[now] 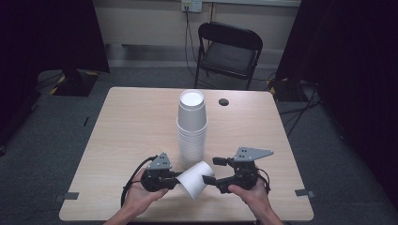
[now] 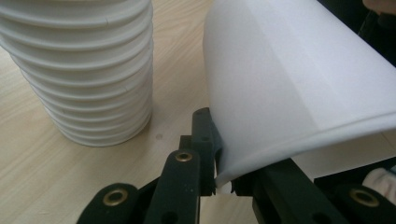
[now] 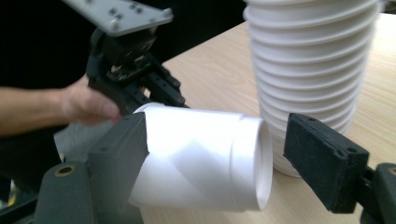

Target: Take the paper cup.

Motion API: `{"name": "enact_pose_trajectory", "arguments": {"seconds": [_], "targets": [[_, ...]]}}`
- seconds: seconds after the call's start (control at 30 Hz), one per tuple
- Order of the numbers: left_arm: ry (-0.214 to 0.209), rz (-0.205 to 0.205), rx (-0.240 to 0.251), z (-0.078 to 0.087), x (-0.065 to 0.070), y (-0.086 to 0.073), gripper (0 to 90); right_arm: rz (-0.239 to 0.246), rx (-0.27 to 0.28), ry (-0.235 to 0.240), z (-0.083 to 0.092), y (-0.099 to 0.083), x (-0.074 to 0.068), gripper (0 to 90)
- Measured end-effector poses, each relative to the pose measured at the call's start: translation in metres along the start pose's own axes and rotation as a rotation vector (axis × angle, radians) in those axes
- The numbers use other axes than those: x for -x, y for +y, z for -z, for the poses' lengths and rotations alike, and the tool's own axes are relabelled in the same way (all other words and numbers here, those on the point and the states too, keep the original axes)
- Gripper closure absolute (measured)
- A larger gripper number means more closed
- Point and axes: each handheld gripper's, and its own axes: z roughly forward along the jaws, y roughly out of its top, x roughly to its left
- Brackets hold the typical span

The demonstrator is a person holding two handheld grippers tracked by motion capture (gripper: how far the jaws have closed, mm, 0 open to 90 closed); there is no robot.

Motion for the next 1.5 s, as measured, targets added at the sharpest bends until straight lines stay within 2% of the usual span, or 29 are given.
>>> {"name": "enact_pose_trajectory", "arguments": {"seconds": [0.1, 0.23, 0.27, 0.33, 0.57, 0.67, 0.77, 0.9, 1.07, 1.17, 1.37, 1.43, 1.5], "targets": [[-0.009, -0.001, -0.013, -0.001, 0.000, 0.000, 83.3, 0.055, -0.032, 0.019, -0.003, 0.002, -0.002, 19.6], [-0.014, -0.015, -0.066, -0.006, 0.001, -0.001, 83.4, 0.112, -0.087, 0.059, -0.007, 0.004, -0.003, 18.1], [-0.018, 0.002, -0.076, -0.008, 0.001, -0.002, 83.4, 0.127, -0.097, 0.058, -0.008, 0.004, -0.004, 18.1], [0.001, 0.000, -0.093, -0.009, 0.001, -0.002, 83.4, 0.162, -0.120, 0.075, -0.012, 0.005, -0.005, 18.1], [-0.028, 0.021, -0.095, -0.007, -0.001, -0.001, 83.5, 0.268, -0.201, 0.088, -0.025, 0.001, -0.011, 15.0], [-0.047, 0.058, -0.094, -0.007, -0.005, -0.003, 83.5, 0.298, -0.218, 0.087, -0.027, 0.001, -0.012, 13.6], [-0.064, 0.078, -0.097, -0.007, -0.006, -0.003, 83.6, 0.332, -0.228, 0.085, -0.029, -0.001, -0.013, 12.8], [-0.089, 0.094, -0.093, -0.007, -0.008, -0.005, 84.0, 0.381, -0.256, 0.078, -0.030, -0.004, -0.015, 12.5], [-0.121, 0.156, -0.073, -0.007, -0.011, -0.006, 84.6, 0.426, -0.278, 0.049, -0.032, -0.010, -0.017, 12.2], [-0.122, 0.173, -0.067, -0.007, -0.012, -0.007, 84.7, 0.444, -0.281, 0.034, -0.033, -0.013, -0.020, 11.5], [-0.160, 0.227, -0.021, -0.003, -0.016, -0.006, 87.2, 0.509, -0.315, -0.004, -0.039, -0.020, -0.026, 11.1], [-0.149, 0.227, -0.024, -0.003, -0.015, -0.007, 87.4, 0.526, -0.325, -0.018, -0.043, -0.022, -0.028, 10.1], [-0.153, 0.246, -0.014, -0.003, -0.016, -0.007, 87.4, 0.546, -0.316, -0.033, -0.045, -0.024, -0.030, 9.6]]}}
